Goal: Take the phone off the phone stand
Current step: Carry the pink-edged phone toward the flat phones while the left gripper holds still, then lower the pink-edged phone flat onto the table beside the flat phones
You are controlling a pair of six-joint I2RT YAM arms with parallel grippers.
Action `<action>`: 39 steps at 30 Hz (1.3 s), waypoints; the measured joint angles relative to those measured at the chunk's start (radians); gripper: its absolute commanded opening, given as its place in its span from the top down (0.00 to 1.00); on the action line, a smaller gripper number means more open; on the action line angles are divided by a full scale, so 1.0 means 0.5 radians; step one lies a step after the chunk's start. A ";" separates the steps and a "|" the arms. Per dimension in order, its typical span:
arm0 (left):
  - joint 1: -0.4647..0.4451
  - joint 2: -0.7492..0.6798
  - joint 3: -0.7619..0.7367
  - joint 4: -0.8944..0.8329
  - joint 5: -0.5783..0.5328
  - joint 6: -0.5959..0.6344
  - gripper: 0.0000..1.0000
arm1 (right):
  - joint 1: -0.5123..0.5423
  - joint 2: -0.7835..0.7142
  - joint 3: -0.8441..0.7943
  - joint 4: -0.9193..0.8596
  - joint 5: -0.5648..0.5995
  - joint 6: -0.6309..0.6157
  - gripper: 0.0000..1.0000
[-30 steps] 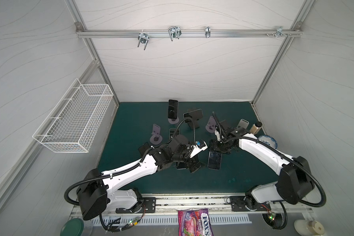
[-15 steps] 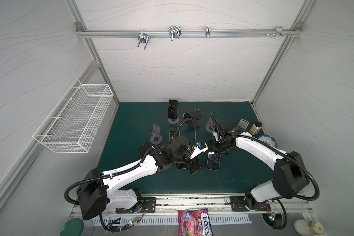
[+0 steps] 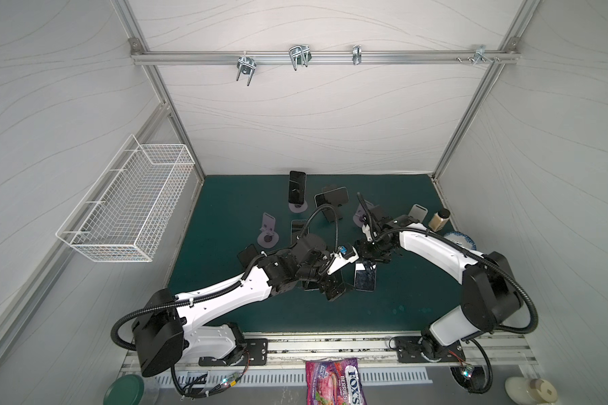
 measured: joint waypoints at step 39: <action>-0.043 0.023 0.001 -0.048 -0.047 0.031 0.01 | 0.098 0.362 0.017 -0.046 -0.131 0.009 0.31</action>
